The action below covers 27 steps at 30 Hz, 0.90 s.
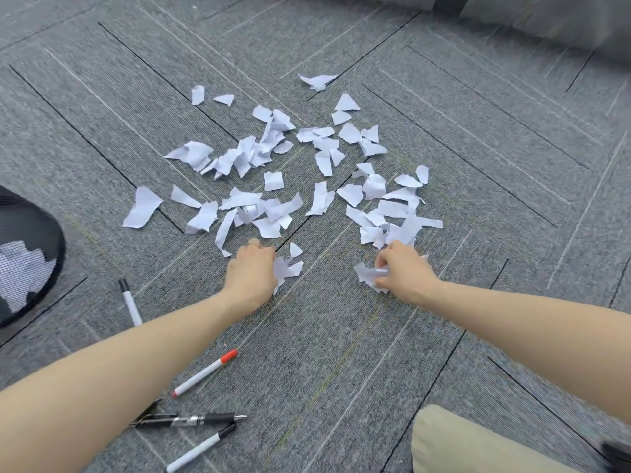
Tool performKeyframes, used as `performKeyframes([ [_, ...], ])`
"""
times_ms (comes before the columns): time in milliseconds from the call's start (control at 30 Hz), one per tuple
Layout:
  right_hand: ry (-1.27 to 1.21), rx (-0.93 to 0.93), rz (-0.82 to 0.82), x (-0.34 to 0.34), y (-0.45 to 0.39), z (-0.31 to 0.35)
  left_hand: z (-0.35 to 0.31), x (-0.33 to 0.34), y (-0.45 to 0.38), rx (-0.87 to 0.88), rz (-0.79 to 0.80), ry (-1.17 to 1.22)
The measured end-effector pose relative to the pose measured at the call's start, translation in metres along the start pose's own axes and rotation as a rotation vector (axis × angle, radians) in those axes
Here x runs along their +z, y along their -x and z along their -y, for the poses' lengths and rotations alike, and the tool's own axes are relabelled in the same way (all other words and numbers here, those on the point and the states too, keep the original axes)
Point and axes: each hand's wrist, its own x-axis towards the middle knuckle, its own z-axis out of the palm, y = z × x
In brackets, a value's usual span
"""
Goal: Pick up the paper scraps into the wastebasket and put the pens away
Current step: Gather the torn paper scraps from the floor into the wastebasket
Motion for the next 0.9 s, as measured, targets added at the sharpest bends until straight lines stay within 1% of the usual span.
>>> performKeyframes([
  [67,-0.029,-0.002,0.051,-0.001,-0.001,0.001,-0.001,0.0,0.002,0.019,-0.007,-0.024],
  [167,-0.069,-0.049,0.117,-0.007,-0.003,0.003,-0.002,0.001,0.005,0.028,0.006,0.051],
  [267,-0.165,-0.125,0.138,-0.01,-0.005,0.009,0.001,0.004,0.005,-0.033,0.009,0.152],
  [433,-0.424,-0.107,0.228,-0.013,-0.008,0.028,0.008,0.006,0.003,-0.121,0.002,0.288],
  [500,-0.523,-0.09,0.213,-0.016,-0.012,0.04,0.016,0.001,0.001,-0.122,0.005,0.305],
  [600,-0.64,-0.063,0.18,-0.018,-0.022,0.061,0.03,-0.004,0.0,-0.103,0.007,0.251],
  [667,-0.633,-0.083,0.2,-0.016,-0.028,0.075,0.033,-0.005,0.002,-0.103,0.02,0.223],
  [733,-0.555,-0.129,0.215,-0.009,-0.032,0.087,0.03,-0.005,0.005,-0.113,0.024,0.155],
  [767,-0.47,-0.163,0.193,-0.005,-0.033,0.093,0.028,-0.004,0.007,-0.117,0.021,0.12],
  [833,-0.281,-0.232,0.096,0.003,-0.035,0.101,0.024,-0.004,0.009,-0.124,0.011,0.077],
  [900,-0.207,-0.28,0.04,0.006,-0.035,0.107,0.022,-0.004,0.009,-0.131,0.0,0.058],
])
